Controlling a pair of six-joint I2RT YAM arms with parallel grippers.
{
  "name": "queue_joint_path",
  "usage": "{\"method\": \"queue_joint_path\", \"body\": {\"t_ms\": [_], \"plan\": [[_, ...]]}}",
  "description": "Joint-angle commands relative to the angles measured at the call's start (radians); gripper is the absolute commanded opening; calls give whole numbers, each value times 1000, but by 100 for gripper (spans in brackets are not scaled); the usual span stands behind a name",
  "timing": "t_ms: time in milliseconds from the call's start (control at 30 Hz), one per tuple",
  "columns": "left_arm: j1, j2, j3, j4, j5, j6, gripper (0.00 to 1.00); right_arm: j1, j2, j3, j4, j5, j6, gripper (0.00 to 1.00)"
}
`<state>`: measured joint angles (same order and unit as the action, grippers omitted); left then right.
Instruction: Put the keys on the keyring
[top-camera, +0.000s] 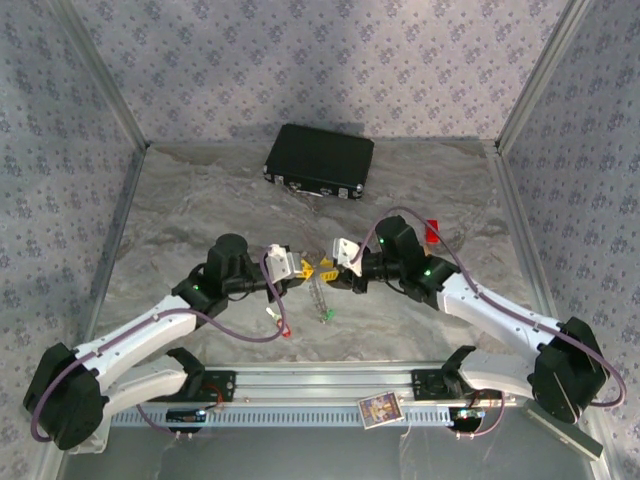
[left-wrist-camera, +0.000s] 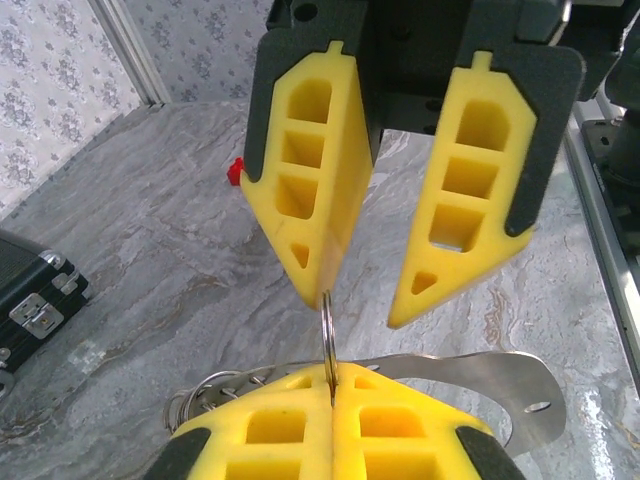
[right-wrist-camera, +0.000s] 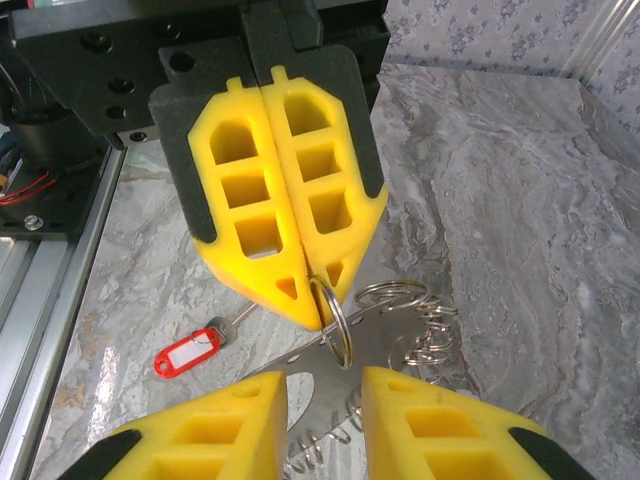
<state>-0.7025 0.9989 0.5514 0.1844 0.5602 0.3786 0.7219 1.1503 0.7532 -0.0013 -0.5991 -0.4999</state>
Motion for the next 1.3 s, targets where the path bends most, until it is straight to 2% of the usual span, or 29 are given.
{"method": "queue_joint_path", "body": {"t_ms": [0, 167, 533, 667, 767, 900, 1067, 1167, 1267], "plan": [[-7, -2, -7, 60, 41, 26, 0, 10, 10, 12, 35, 3, 14, 25], [-11, -2, -8, 58, 46, 32, 0, 18, 24, 21, 39, 3, 12, 23], [-13, -1, -2, 38, 36, 44, 0, 24, 50, 75, -37, -91, -24, 1], [-13, -2, 11, 8, 7, 46, 21, 32, 62, 111, -114, -67, -73, 0], [-15, -4, 33, -46, 1, 70, 24, 51, 70, 150, -210, -5, -142, 0], [-15, -17, 58, -124, -8, 116, 23, 74, 91, 210, -320, 61, -211, 0], [-18, -21, 66, -150, 0, 131, 19, 91, 108, 250, -361, 92, -240, 0], [-23, -18, 70, -154, 1, 136, 15, 104, 127, 280, -394, 111, -258, 0], [-28, -19, 67, -145, 1, 141, 6, 117, 144, 307, -431, 123, -268, 0]]}}
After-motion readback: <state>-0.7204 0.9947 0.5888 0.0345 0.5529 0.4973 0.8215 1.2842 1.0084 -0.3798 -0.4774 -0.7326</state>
